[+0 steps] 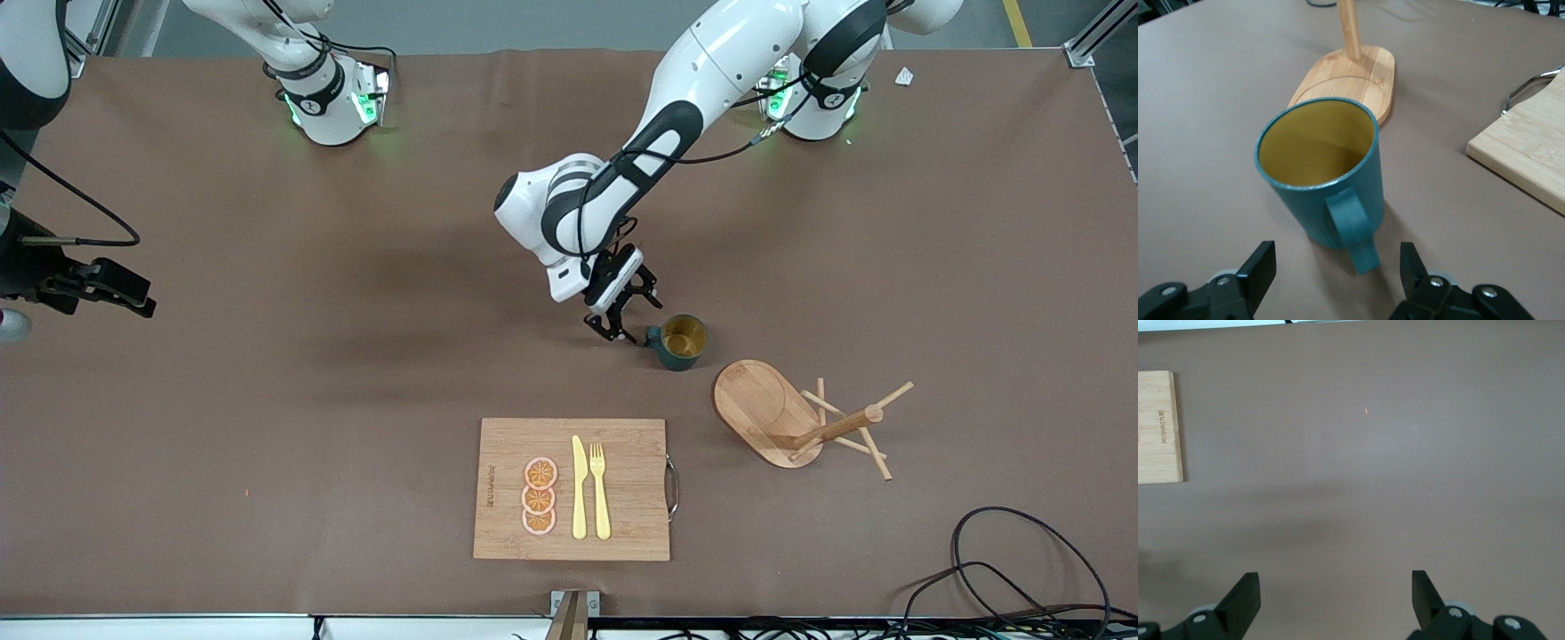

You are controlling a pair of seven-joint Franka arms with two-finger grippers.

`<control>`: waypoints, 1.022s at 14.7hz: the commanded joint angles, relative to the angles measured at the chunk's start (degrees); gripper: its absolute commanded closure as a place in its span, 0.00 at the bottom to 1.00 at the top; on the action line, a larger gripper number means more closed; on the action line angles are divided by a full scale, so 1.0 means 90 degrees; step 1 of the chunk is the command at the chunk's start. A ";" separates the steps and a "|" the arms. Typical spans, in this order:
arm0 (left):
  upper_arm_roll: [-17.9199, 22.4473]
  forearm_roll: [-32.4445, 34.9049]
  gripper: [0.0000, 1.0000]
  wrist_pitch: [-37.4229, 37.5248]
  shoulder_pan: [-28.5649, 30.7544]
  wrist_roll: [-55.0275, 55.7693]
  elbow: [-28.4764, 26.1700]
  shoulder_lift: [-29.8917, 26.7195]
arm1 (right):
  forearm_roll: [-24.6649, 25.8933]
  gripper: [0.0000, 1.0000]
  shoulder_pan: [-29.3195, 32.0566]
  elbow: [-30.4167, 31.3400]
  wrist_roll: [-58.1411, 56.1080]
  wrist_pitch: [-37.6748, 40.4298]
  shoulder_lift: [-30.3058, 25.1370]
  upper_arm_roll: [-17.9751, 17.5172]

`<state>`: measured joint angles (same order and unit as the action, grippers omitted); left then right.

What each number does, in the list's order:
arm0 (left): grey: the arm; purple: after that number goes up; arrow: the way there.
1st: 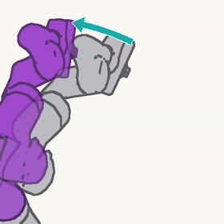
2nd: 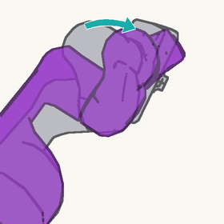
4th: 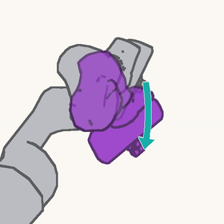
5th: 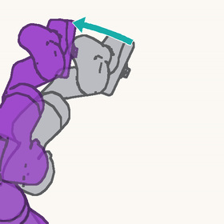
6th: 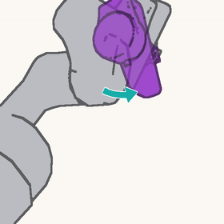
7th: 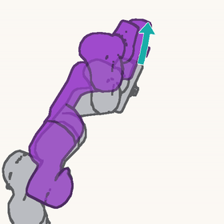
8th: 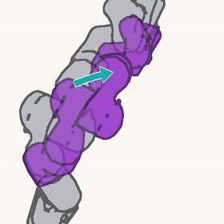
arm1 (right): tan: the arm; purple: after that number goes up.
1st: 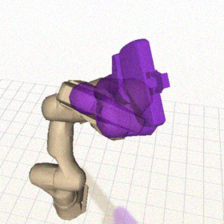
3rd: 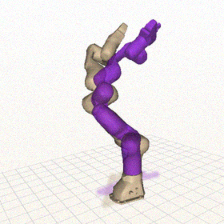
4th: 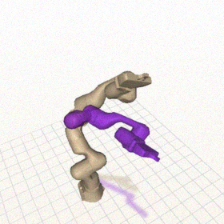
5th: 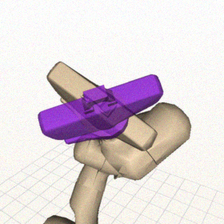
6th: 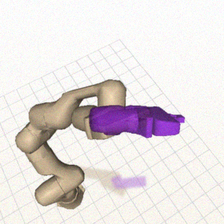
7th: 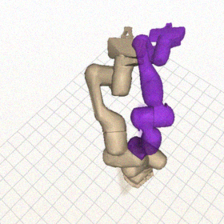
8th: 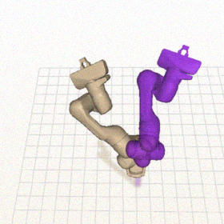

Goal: Pass cup and hang on rack
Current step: 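Grasp the mug handle with the left gripper and lift it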

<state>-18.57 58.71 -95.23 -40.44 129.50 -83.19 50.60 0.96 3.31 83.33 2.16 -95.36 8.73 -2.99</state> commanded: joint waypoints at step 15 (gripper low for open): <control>0.0130 0.0185 0.90 0.0152 -0.0028 -0.0188 0.0171 0.0208 | 0.0021 0.00 0.0139 -0.0342 -0.0602 0.0447 -0.0238 0.0234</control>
<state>-17.66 59.45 -94.81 -40.43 130.18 -82.44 52.89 1.21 3.30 80.87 -1.92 -93.76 7.42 -1.13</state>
